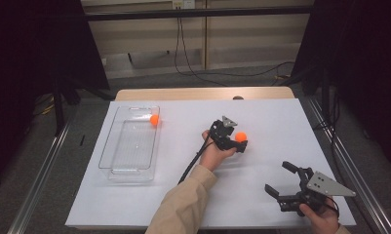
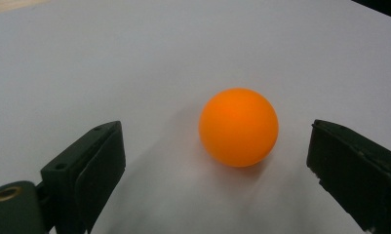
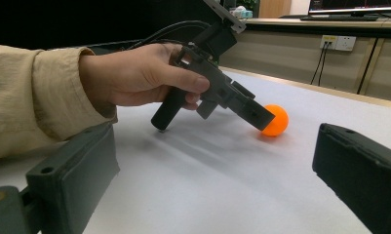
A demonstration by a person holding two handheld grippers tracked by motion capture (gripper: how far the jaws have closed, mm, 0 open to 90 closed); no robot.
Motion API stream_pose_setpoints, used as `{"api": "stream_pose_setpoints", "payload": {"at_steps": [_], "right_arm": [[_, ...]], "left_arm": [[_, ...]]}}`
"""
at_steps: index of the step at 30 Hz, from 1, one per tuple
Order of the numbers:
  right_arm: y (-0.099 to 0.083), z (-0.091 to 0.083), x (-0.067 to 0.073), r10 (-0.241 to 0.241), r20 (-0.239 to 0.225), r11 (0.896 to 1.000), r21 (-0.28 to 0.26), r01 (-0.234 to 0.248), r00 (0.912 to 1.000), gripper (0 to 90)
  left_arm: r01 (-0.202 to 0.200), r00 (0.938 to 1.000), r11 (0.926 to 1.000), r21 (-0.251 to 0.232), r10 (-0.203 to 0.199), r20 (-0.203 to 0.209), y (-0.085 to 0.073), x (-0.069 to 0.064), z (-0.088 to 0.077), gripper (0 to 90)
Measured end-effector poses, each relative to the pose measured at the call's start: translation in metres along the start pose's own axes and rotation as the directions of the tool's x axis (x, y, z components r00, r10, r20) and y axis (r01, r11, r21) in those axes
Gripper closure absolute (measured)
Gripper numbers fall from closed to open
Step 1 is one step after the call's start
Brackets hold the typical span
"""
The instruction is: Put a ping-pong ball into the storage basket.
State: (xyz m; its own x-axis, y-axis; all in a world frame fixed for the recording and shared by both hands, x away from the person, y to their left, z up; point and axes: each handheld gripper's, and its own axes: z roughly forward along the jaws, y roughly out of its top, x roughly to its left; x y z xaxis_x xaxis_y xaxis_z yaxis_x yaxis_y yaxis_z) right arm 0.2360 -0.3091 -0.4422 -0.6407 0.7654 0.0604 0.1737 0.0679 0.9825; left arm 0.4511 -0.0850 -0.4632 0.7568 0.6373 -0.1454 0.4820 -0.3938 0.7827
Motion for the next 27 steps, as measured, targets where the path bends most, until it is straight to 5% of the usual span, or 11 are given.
{"api": "stream_pose_setpoints", "payload": {"at_steps": [8, 17, 27], "right_arm": [[0.000, 0.000, 0.000, 0.000, 0.001, 1.000, -0.001, 0.000, 1.0000, 2.3], [0.000, 0.000, 0.000, 0.000, -0.001, 1.000, -0.001, 0.000, 1.0000, 2.3], [0.000, -0.001, 0.000, 0.003, 0.002, 1.000, 0.001, -0.003, 1.0000, 2.4]], "left_arm": [[-0.018, 0.9998, 0.9998, -0.004, 0.018, 0.004, 0.001, 0.000, 0.002, 9.0], [-0.057, 0.9983, 0.9984, -0.006, 0.057, 0.013, 0.003, -0.004, 0.007, 22.6], [-0.054, 0.9981, 0.9981, 0.030, 0.053, 0.030, 0.005, -0.003, 0.012, 34.4]]}}
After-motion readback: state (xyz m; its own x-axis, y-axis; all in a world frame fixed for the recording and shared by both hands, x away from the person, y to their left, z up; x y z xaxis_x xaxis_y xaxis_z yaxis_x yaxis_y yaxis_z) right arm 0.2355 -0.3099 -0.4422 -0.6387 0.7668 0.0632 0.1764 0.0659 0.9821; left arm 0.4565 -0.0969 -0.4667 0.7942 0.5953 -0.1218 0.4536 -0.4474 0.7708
